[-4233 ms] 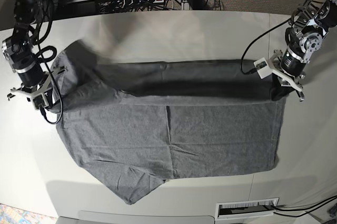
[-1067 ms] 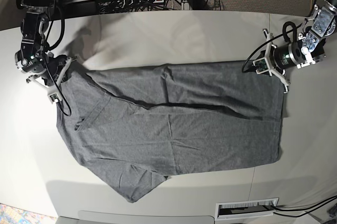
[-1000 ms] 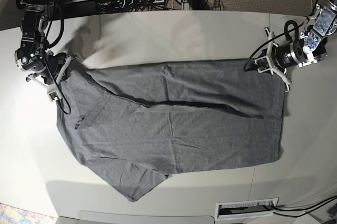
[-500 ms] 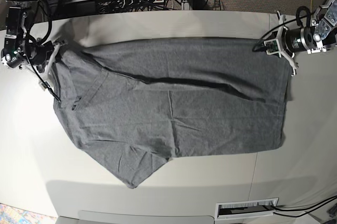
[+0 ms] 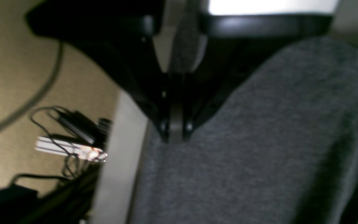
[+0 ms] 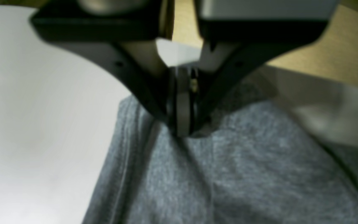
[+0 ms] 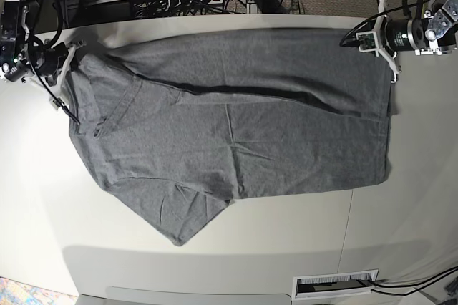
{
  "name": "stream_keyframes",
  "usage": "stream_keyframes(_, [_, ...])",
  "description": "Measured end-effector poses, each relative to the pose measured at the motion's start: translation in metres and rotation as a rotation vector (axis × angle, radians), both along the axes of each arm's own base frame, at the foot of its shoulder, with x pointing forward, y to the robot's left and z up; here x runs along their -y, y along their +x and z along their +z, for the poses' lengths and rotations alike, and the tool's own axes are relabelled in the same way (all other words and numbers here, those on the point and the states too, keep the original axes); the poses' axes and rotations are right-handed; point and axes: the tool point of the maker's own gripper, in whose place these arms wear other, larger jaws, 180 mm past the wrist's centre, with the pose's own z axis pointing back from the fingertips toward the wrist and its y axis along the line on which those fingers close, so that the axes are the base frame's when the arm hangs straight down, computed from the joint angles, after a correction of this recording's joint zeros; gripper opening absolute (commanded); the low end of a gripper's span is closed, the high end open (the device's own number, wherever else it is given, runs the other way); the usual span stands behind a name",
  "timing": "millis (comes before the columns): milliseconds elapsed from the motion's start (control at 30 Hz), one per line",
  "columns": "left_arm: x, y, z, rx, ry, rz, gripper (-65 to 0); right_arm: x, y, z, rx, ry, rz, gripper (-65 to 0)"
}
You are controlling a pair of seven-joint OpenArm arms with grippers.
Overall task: Fold the T-shirt properly
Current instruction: 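Drag the folded shirt toward the robot with both grippers, then release, then move both grippers to the long side edges of the shirt and grasp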
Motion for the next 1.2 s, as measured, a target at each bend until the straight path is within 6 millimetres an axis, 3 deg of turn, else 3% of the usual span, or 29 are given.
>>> stream_keyframes(267, [-0.006, -0.018, 0.002, -0.056, 0.012, -0.014, -65.0, -0.009, -0.019, 0.002, -0.045, -0.015, 0.050, -64.9])
stream_keyframes(600, [-0.001, -0.009, 0.006, 0.072, 0.148, -0.104, -65.0, -0.020, -0.010, 0.012, 0.014, -0.049, 0.114, -64.9])
stream_keyframes(733, [-0.001, -0.003, 0.010, 0.128, 0.247, -0.105, -65.0, -0.025, -0.001, 0.026, 0.096, -0.014, 0.089, -64.9])
stream_keyframes(933, [0.005, 0.045, 0.040, 0.339, 0.296, -0.030, -65.0, 0.013, 0.050, 0.105, 0.442, -0.081, 0.006, -64.9])
stream_keyframes(1033, [0.011, 0.068, 0.059, 0.421, 0.288, -0.003, -65.0, 0.029, 0.052, 0.120, 0.506, -0.102, -0.043, -64.9])
stream_keyframes(1200, [0.012, 0.126, 0.094, 0.572, 0.228, 0.142, -65.0, 0.029, 0.066, 0.136, 0.607, -0.081, -0.041, -64.7])
